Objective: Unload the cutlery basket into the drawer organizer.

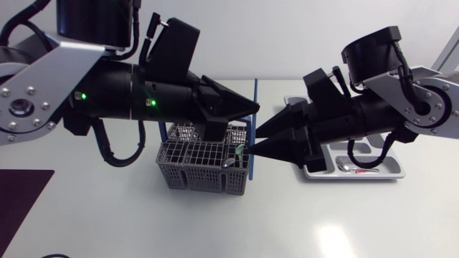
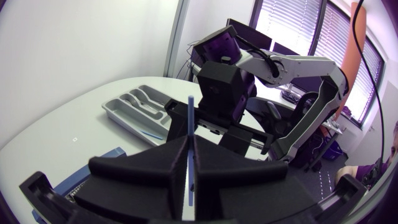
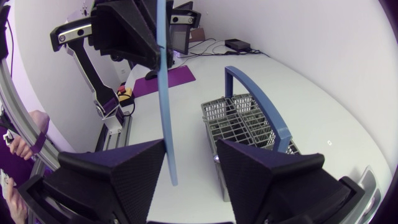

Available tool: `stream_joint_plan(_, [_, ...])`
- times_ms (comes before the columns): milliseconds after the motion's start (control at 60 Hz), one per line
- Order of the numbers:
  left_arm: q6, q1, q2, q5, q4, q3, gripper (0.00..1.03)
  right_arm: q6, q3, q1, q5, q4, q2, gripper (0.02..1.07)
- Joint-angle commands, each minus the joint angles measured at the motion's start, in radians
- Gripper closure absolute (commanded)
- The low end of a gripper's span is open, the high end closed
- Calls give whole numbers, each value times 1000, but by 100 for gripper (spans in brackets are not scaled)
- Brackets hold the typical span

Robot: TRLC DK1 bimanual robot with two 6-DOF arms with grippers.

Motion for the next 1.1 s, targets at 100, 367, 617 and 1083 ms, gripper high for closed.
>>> stream_joint_plan(100, [-29,-3,22,18,0,38,97,25,27,6,-6,-13,18,84])
stream_joint_plan(367, [-24,8,37,18,7,46,96,25,22,16,-4,-27,25,102])
stream_joint_plan(617, [-27,39,43,20,9,61,39,25,13,22,3,-41,20,102])
stream_joint_plan(1083, [46,194,20,20,18,49,7,-102,-39,-173,8,-190,-49,102])
